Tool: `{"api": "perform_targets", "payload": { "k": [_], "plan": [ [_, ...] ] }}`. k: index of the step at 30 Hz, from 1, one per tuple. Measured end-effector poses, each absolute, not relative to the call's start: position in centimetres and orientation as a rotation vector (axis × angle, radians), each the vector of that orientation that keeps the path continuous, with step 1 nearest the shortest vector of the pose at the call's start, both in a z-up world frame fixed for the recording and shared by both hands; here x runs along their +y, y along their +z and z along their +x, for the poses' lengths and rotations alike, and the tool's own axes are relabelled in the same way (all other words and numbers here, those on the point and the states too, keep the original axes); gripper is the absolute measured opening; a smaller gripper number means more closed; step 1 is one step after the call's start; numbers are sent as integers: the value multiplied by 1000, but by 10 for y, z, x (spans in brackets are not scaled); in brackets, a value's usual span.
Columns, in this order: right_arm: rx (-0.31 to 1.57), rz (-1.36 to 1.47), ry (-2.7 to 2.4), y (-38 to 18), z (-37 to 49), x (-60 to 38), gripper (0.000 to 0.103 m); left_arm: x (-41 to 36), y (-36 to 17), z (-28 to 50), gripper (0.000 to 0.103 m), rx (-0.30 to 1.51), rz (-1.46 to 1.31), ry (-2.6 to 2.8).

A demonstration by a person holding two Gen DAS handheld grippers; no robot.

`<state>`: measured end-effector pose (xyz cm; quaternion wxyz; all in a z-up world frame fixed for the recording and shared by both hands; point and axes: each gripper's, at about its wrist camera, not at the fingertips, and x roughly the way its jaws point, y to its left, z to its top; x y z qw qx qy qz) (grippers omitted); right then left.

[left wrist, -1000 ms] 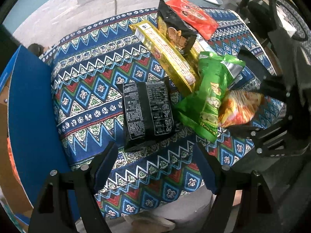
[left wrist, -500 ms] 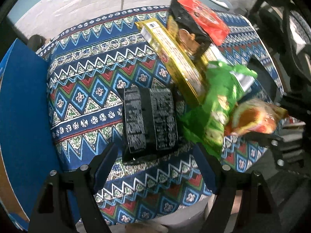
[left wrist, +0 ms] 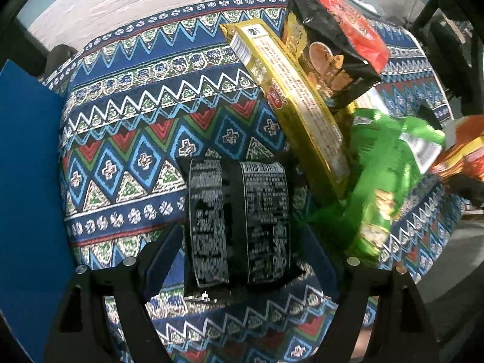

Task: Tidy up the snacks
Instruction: 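Grasp the black bag with the left tool while the right tool grasps the striped fries bag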

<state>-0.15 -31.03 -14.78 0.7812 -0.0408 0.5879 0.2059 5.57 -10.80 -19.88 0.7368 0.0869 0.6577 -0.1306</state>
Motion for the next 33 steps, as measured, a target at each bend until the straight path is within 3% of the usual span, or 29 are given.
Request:
{"api": "perform_targets", "payload": {
  "k": [7, 9, 11, 13, 33],
  "plan": [
    [1254, -72, 440, -147, 2, -313, 36, -117, -217, 61, 85, 1452, 249, -289],
    [1248, -66, 434, -146, 4, -313, 36, -118, -217, 58, 76, 1443, 268, -292],
    [1239, -62, 426, -143, 5, -314, 36, -119, -214, 54, 61, 1421, 291, -297],
    [1228, -62, 419, -140, 5, -314, 36, -122, -210, 51, 57, 1406, 289, -314],
    [1124, -65, 368, -109, 13, -310, 36, -93, -118, 27, 57, 1211, 303, -299]
  ]
}}
